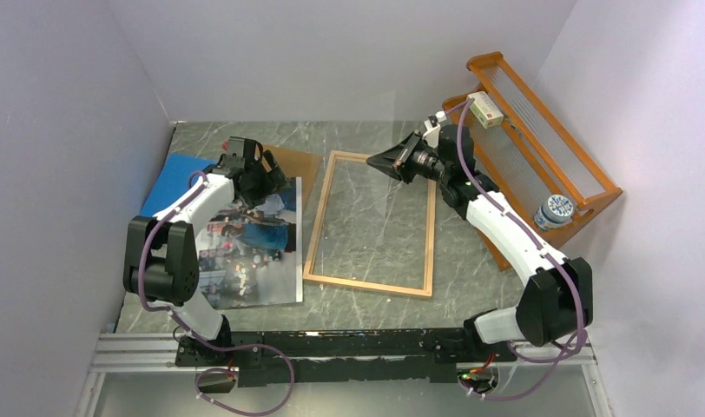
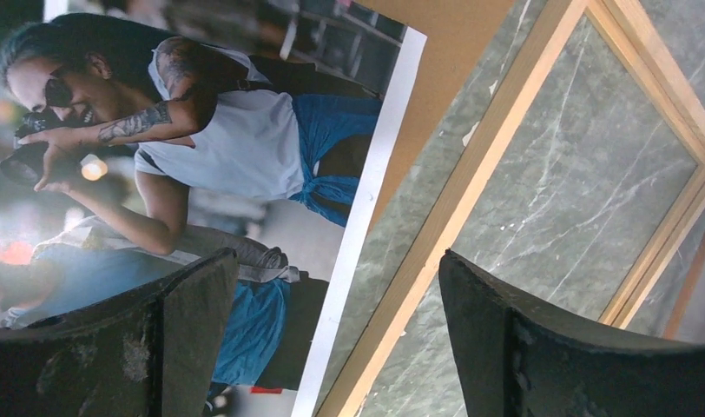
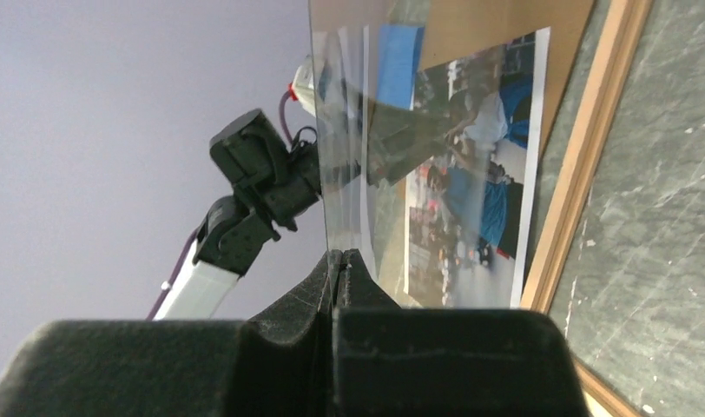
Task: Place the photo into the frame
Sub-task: Place the photo frame item in the photo frame.
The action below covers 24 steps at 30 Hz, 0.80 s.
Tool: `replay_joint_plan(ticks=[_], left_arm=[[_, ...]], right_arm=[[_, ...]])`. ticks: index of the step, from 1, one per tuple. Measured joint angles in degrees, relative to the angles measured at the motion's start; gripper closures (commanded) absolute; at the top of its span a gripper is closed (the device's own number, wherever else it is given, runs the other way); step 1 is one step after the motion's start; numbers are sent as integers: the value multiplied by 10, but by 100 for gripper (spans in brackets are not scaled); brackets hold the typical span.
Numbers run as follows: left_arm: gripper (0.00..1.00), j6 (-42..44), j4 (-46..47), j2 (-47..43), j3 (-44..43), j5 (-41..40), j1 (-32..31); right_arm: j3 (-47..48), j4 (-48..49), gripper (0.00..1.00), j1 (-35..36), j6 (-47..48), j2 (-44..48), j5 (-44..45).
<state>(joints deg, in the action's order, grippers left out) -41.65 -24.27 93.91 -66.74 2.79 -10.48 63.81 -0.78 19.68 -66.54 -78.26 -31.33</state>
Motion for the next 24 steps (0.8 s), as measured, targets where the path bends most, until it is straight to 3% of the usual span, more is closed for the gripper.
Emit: replay_joint_plan(ticks=[10, 14, 24], left_arm=[[10, 31, 38, -3, 34, 29, 3], [12, 38, 76, 3, 41, 80, 5], [13, 56, 132, 108, 33, 195, -3]], right_arm=[[-63, 49, 100, -2, 10, -73, 43], [-98, 53, 100, -12, 20, -91, 48], [-136, 52, 100, -69, 76, -78, 51]])
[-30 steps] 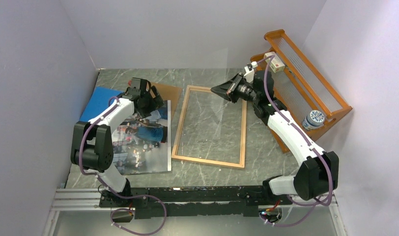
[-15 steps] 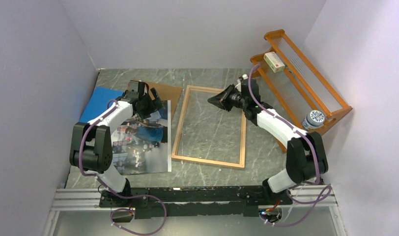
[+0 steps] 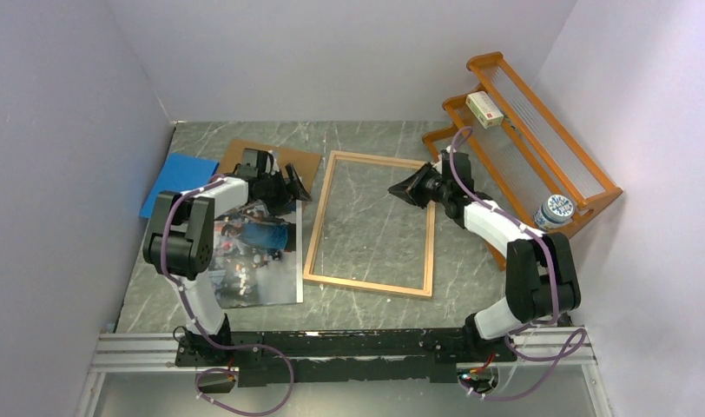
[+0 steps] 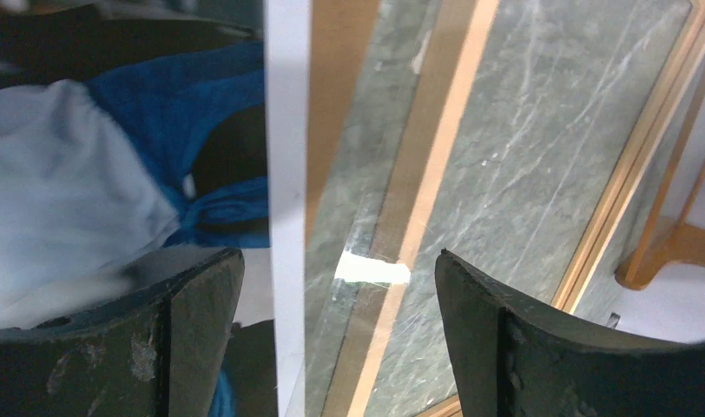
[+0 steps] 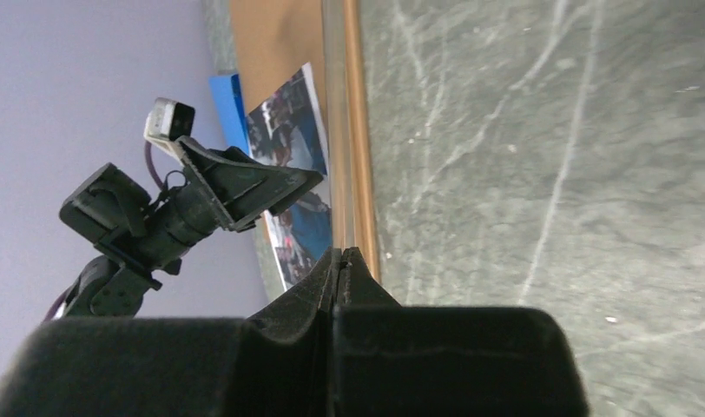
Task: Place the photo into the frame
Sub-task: Place the photo frame item in the photo frame.
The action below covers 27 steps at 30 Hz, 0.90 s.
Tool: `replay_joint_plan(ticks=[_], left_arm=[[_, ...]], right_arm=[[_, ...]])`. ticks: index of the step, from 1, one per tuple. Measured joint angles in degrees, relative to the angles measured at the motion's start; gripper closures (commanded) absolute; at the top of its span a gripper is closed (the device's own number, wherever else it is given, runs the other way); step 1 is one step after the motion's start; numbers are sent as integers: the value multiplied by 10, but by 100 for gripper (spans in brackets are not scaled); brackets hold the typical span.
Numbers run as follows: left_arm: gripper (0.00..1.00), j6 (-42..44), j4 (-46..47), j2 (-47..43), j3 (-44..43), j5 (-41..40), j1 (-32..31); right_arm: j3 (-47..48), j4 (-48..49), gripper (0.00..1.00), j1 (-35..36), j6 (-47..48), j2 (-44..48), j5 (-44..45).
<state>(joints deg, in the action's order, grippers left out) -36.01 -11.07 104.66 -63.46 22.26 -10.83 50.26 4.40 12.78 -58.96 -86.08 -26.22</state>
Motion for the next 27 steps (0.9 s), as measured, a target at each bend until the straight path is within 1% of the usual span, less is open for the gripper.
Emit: replay_joint_plan(ticks=[5, 10, 17, 22, 27], left_arm=[[15, 16, 1, 27, -34, 20, -19], [17, 31, 0, 45, -50, 29, -36], [24, 54, -32, 64, -79, 10, -51], [28, 64, -38, 73, -90, 6, -57], [32, 71, -51, 83, -107, -11, -68]], right_arm=[[-24, -5, 100, -29, 30, 0, -13], [-54, -9, 100, -33, 54, 11, -13], [-72, -14, 100, -48, 97, 18, -20], [-72, -26, 100, -66, 140, 17, -28], [-72, -35, 100, -71, 162, 7, -29]])
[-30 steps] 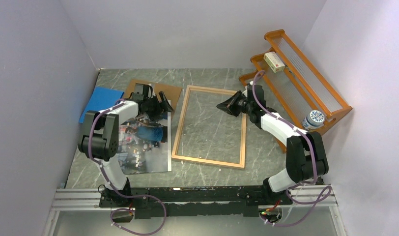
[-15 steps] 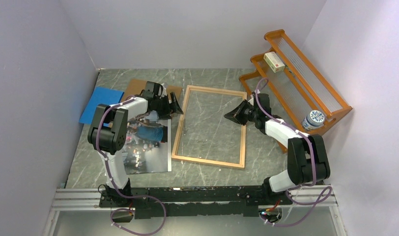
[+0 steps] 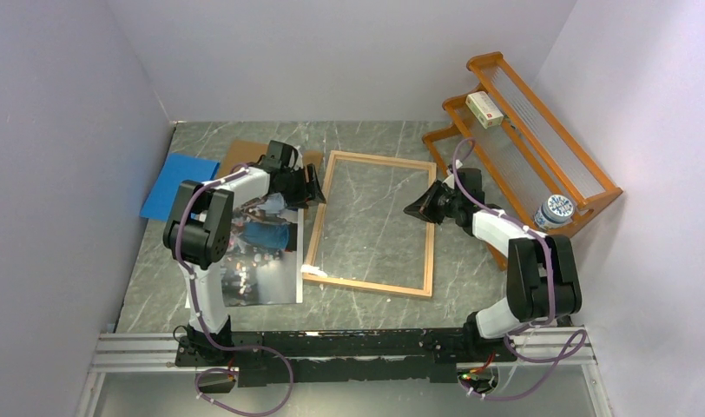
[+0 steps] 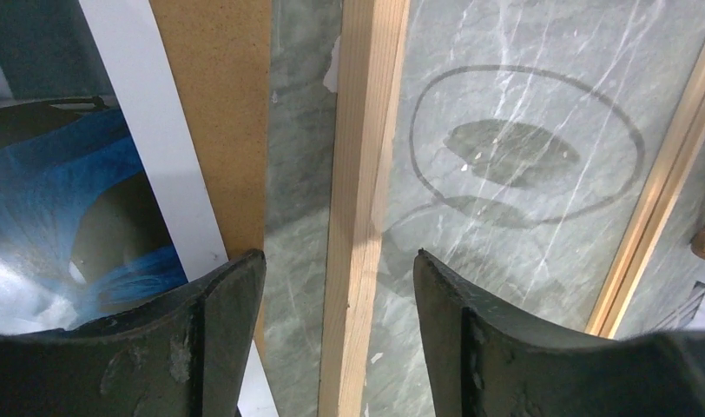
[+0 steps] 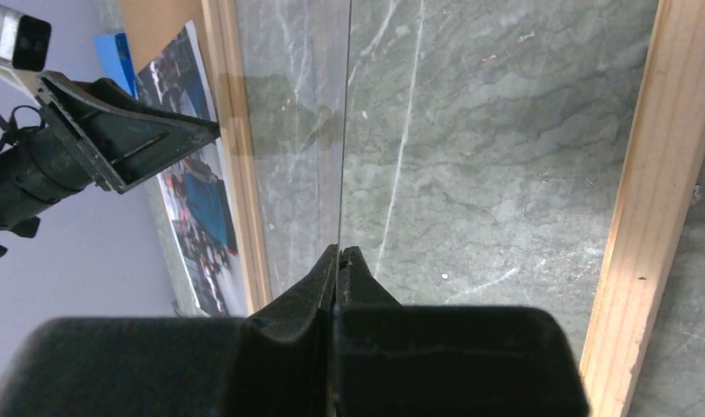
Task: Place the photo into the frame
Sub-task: Place the photo frame item in the photo frame.
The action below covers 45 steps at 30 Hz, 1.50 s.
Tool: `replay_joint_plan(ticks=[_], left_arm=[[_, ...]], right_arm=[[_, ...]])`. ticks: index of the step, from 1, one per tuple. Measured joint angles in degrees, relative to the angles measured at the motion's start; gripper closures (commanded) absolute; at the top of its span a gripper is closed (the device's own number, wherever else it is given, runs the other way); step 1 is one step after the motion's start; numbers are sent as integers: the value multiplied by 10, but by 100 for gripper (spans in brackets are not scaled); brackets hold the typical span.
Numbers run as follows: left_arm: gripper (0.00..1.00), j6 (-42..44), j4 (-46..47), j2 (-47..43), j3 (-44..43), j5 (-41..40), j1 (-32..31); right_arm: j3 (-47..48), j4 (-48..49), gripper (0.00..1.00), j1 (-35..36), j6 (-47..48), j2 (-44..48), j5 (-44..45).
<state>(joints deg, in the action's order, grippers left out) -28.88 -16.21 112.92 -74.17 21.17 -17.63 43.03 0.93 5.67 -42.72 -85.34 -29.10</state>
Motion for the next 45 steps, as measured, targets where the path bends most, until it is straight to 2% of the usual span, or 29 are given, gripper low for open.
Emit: replay_joint_plan(ticks=[9, 27, 45], left_arm=[[42, 12, -21, 16, -24, -30, -15], [42, 28, -57, 30, -56, -75, -36], [41, 32, -73, 39, -72, -81, -40]], right_arm=[[1, -7, 100, 0, 34, -16, -1], [14, -18, 100, 0, 79, -29, 10], [20, -4, 100, 0, 93, -29, 20]])
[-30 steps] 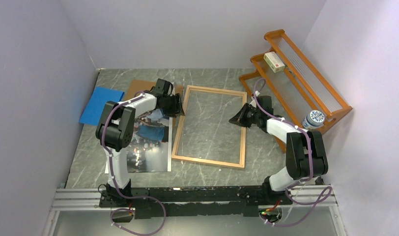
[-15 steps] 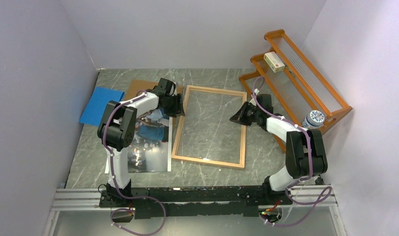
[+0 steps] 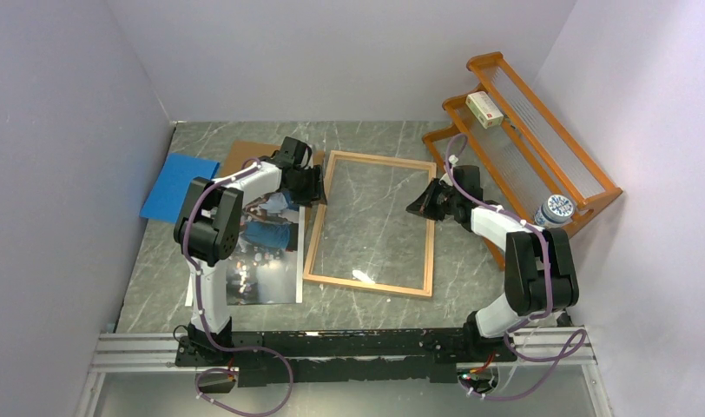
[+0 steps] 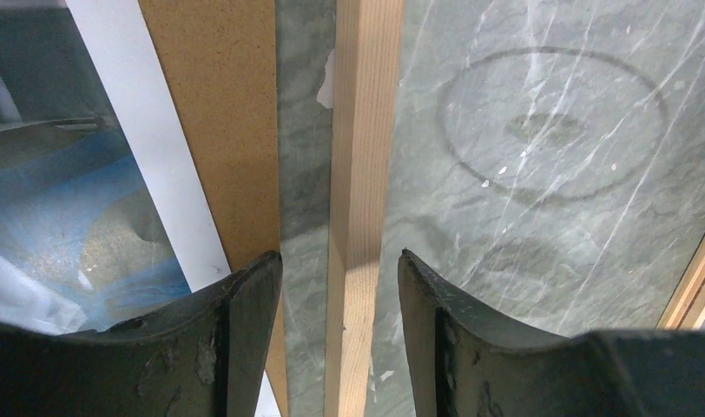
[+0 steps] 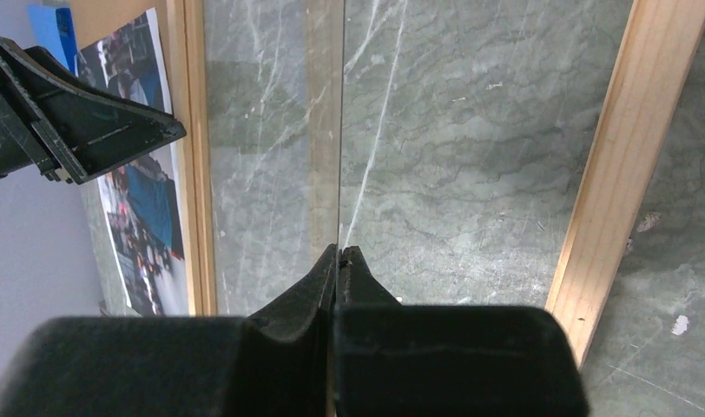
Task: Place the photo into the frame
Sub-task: Place the photo frame item in the photo frame.
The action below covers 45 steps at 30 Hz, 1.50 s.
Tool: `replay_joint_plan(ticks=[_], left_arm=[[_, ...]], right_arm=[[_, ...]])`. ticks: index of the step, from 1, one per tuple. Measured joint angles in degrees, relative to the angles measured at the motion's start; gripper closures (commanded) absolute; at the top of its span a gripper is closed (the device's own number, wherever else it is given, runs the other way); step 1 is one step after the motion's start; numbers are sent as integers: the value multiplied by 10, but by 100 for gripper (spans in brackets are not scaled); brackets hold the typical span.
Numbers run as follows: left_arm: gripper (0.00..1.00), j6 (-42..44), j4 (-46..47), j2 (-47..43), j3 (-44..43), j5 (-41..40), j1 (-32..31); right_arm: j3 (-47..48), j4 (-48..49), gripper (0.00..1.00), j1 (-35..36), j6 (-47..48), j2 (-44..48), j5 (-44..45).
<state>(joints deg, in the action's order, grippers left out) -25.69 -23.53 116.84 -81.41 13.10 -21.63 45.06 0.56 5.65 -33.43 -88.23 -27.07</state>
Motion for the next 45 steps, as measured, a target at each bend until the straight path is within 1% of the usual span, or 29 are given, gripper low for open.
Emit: replay_joint_plan(ticks=[9, 11, 16, 21, 26, 29, 31, 33, 37, 42, 45], left_arm=[[42, 1, 0, 0, 0, 0, -1], [43, 1, 0, 0, 0, 0, -1], [47, 1, 0, 0, 0, -4, -1], [46, 1, -1, 0, 0, -10, -2], [42, 1, -1, 0, 0, -10, -2], [39, -1, -2, 0, -1, -9, -3], [37, -1, -3, 0, -3, -9, -4], [35, -1, -5, 0, -5, -9, -5], [30, 0, -11, 0, -10, -5, -7], [23, -1, -14, 0, -14, -4, -10], [20, -1, -13, 0, -15, -2, -11]], right_arm=[[0, 6, 100, 0, 5, -9, -5], [0, 8, 97, 0, 4, -15, -5], [0, 8, 82, 1, -5, -25, -4], [7, -2, 66, 3, -11, -25, -2], [34, -31, 42, 7, -11, -25, 12], [53, -55, 24, 13, -6, -25, 30], [61, -71, 15, 16, -2, -25, 43], [68, -89, 8, 21, 0, -25, 62], [80, -130, 4, 29, 5, -21, 110], [93, -185, 4, 33, 2, 1, 197], [93, -206, 5, 33, -1, 18, 243]])
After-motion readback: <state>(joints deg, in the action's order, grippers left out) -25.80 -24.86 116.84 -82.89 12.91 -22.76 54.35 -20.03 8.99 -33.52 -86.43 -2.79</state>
